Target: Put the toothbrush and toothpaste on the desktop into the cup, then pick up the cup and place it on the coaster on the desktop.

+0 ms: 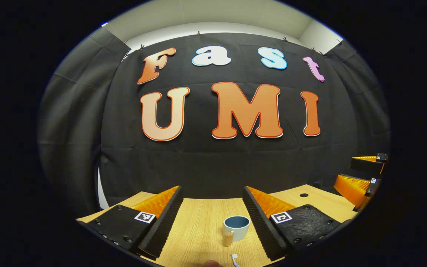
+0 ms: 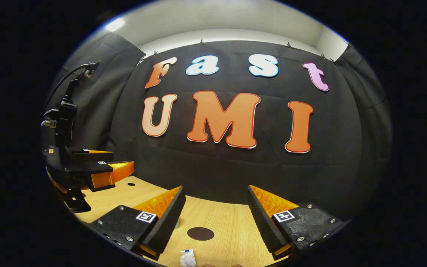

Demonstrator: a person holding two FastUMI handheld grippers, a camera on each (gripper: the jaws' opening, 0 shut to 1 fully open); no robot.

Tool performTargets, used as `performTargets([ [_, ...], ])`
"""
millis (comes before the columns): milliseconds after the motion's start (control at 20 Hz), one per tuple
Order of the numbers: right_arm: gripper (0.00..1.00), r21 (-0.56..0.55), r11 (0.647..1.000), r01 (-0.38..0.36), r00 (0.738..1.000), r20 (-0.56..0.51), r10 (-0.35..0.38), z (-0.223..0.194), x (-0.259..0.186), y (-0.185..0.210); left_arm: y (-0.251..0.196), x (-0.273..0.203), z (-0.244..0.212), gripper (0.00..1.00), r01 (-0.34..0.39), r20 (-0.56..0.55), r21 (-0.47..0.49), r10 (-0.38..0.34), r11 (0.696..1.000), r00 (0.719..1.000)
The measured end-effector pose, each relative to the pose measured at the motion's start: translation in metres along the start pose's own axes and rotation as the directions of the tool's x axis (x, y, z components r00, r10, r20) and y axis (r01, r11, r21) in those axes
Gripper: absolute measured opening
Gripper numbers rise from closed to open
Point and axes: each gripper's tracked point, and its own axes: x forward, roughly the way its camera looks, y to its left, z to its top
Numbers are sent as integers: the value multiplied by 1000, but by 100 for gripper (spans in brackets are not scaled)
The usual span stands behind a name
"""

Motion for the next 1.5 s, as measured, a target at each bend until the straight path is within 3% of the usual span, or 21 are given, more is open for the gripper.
performTargets([
  [150, 99, -13, 1000, -2, 1000, -14, 2, -4, 0, -1, 1, 2, -3, 96, 6, -15, -24, -6, 1000, 1000],
  [550, 99, 6, 1000, -21, 993, -114, 22, -25, -9, -5, -5, 2, -27, 97, 27, -136, 24, -24, 999, 990],
  [850, 98, 1, 998, -58, 971, -232, 56, -51, -20, -1, -23, -6, -74, 97, 74, -312, -30, -80, 997, 947],
  [1050, 96, 22, 994, -103, 941, -322, 104, -69, -28, 13, -31, -11, -113, 98, 92, -452, -82, -119, 992, 884],
  [1200, 95, 69, 986, -153, 888, -429, 168, -89, -38, 28, -48, -23, -137, 98, 126, -556, -154, -192, 980, 809],
  [1300, 94, 73, 986, -149, 861, -480, 166, -102, -43, 27, -51, -13, -156, 98, 114, -613, -150, -183, 982, 768],
  [1500, 92, 77, 984, -163, 809, -560, 178, -126, -48, 31, -53, -6, -178, 98, 99, -729, -187, -206, 977, 653],
])
